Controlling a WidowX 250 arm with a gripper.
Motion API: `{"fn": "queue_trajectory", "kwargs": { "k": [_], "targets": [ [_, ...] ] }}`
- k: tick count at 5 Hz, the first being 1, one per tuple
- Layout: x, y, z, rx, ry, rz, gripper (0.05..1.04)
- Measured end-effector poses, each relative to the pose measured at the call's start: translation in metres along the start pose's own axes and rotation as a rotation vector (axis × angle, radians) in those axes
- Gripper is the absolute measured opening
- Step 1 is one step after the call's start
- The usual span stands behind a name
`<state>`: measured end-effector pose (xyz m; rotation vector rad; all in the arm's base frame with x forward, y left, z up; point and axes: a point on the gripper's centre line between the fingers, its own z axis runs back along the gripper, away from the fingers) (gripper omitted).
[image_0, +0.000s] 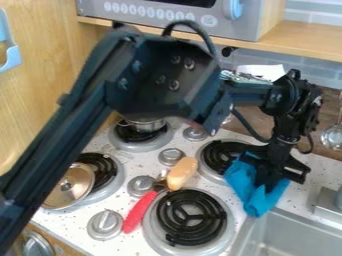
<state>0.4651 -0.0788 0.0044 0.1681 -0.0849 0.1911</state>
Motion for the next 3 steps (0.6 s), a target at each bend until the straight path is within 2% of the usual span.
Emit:
{"fn": "queue_trajectory", "kwargs": {
  "k": [2, 3],
  "targets": [
    [0.032, -0.008, 0.006, -0.003, -0.109, -0.048, 0.093],
    [0.031, -0.012, -0.011, -0.016, -0.135, -0.125, 0.111]
  ]
}}
